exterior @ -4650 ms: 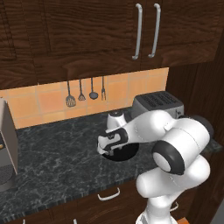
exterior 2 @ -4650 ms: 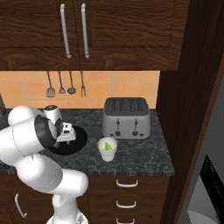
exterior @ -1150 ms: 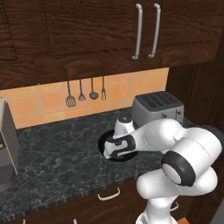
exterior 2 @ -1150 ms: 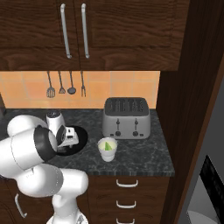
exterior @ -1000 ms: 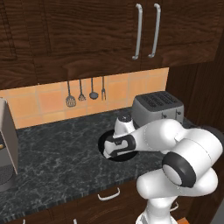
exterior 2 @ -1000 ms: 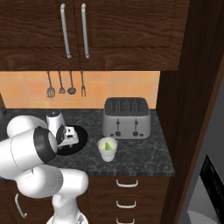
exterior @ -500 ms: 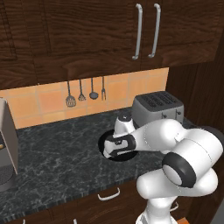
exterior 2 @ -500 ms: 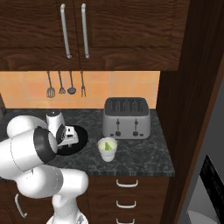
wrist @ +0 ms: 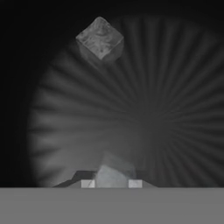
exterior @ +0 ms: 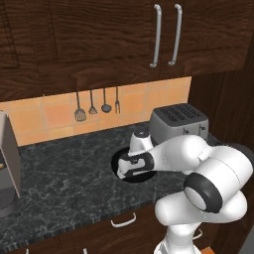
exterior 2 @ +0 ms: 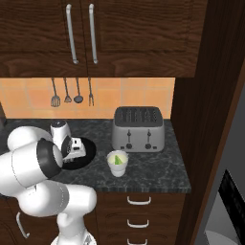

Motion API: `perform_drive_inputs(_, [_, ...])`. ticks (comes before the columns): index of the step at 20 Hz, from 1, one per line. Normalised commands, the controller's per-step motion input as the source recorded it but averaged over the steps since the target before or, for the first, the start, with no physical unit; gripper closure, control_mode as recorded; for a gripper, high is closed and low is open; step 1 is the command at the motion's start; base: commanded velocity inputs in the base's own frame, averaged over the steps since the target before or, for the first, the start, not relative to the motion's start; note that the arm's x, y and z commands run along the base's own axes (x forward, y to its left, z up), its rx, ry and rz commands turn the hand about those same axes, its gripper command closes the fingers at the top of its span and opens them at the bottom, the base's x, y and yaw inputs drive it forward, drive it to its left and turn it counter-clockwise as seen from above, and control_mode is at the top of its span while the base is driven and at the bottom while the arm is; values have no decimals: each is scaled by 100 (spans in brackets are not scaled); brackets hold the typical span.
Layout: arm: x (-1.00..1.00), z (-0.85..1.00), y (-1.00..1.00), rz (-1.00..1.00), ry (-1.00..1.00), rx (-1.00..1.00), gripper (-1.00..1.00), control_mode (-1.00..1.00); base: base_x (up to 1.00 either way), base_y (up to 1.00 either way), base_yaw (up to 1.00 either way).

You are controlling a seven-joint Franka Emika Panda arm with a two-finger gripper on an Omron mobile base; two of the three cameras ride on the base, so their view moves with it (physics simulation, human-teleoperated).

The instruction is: Grab a lemon wedge from the fridge and one ice cube from the ice bowl, and put them in the glass of lemonade.

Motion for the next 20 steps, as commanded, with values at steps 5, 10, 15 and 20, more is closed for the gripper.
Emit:
perform_drive_inputs(5, [-1,18,-10,0,-5,8,100,-100,0,0,0])
perform_drive_inputs(10, [0,25,-13,0,0,11,100,-100,0,0,0])
perform_drive_inputs(15, [-21,23,-5,-2,0,8,100,-100,0,0,0])
perform_drive_inputs(20, [-9,78,-40,-2,2,-2,100,-100,0,0,0])
